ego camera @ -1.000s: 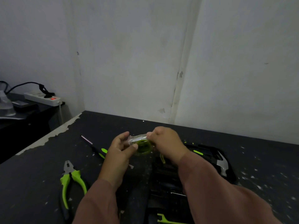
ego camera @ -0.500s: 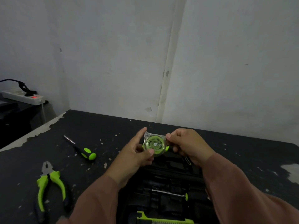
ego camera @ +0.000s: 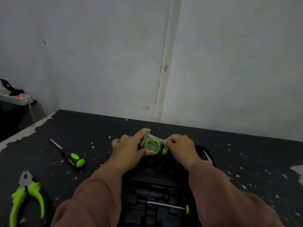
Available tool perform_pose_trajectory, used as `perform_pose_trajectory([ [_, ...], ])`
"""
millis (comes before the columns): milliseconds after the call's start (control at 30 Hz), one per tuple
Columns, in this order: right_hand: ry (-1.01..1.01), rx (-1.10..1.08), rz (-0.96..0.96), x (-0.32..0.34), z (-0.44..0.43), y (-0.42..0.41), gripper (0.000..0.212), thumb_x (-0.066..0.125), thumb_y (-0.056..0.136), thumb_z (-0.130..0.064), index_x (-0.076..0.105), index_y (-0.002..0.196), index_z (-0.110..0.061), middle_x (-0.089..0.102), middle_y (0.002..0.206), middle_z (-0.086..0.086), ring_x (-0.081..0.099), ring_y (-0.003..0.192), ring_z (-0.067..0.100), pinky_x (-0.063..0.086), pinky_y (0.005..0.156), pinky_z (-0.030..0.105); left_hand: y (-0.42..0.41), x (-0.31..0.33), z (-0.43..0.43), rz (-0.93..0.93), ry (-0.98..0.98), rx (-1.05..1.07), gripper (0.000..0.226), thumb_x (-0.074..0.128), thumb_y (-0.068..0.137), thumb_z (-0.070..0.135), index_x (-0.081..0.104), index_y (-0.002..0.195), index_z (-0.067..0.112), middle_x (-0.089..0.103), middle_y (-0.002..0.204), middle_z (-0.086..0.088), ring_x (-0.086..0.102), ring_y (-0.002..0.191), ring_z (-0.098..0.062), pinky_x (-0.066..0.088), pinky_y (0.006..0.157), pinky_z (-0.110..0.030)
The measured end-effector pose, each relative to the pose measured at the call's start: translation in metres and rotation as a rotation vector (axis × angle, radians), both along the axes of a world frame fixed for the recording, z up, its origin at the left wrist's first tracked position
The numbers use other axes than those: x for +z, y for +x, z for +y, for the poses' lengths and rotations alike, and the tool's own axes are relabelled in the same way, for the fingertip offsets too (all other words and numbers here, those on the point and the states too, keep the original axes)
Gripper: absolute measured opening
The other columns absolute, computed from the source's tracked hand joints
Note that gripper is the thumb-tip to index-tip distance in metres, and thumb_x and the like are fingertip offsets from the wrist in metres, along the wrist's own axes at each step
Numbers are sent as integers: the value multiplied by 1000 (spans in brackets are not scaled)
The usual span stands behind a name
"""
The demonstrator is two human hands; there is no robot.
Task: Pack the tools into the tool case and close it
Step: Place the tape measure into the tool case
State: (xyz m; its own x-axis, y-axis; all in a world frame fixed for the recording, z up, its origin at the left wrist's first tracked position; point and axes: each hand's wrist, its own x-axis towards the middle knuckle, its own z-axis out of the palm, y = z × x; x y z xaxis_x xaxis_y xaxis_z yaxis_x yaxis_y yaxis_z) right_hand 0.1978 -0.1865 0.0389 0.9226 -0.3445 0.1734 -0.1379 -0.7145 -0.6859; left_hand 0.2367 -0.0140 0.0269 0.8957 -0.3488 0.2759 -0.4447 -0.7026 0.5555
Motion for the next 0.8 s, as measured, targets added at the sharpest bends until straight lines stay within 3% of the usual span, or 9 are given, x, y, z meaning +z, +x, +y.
perform_pose_trajectory([
  [100, -81, 1, 16, -8, 2, 2, 25, 57, 87, -28, 69, 80, -7, 69, 83, 6, 58, 77, 19, 39, 65, 25, -1, -1, 1, -29, 71, 11, 61, 59, 82, 45, 26, 133, 50, 60, 108, 8, 45, 115, -18, 21, 102, -39],
  [200, -220, 25, 13, -13, 3, 5, 25, 51, 90, -24, 66, 86, -5, 67, 91, 15, 60, 89, 31, 45, 75, 33, 1, -6, -3, -49, 156, 24, 58, 53, 84, 49, 26, 134, 45, 57, 118, 7, 41, 119, -20, 22, 101, -41],
  [300, -293, 54, 12, -13, 6, 4, 26, 47, 92, -21, 62, 109, -7, 61, 106, 18, 57, 100, 34, 44, 83, 35, 5, -12, -5, -33, 189, 63, 54, 51, 84, 52, 32, 133, 40, 45, 128, 5, 35, 124, -22, 23, 104, -43],
  [433, -325, 101, -33, -15, 12, 2, 45, 45, 93, -17, 39, 138, -20, 51, 120, 12, 53, 107, 29, 45, 88, 36, 8, -14, -5, 4, 212, 91, 52, 50, 85, 54, 38, 132, 37, 39, 133, 2, 32, 125, -24, 24, 105, -43],
  [567, -448, 172, -74, -20, 14, 1, 40, 46, 92, -13, 51, 129, -24, 53, 109, 10, 56, 96, 28, 50, 81, 37, 12, -14, -8, 65, 215, 70, 60, 47, 86, 54, 31, 140, 34, 34, 142, 2, 29, 130, -25, 24, 108, -45],
  [800, -477, 216, -17, -19, 13, 3, 40, 49, 92, -19, 48, 132, -20, 58, 110, 13, 55, 102, 28, 48, 86, 38, 11, -13, -6, 18, 186, -16, 59, 49, 90, 43, 26, 144, 35, 32, 149, 10, 25, 136, -21, 20, 111, -44],
])
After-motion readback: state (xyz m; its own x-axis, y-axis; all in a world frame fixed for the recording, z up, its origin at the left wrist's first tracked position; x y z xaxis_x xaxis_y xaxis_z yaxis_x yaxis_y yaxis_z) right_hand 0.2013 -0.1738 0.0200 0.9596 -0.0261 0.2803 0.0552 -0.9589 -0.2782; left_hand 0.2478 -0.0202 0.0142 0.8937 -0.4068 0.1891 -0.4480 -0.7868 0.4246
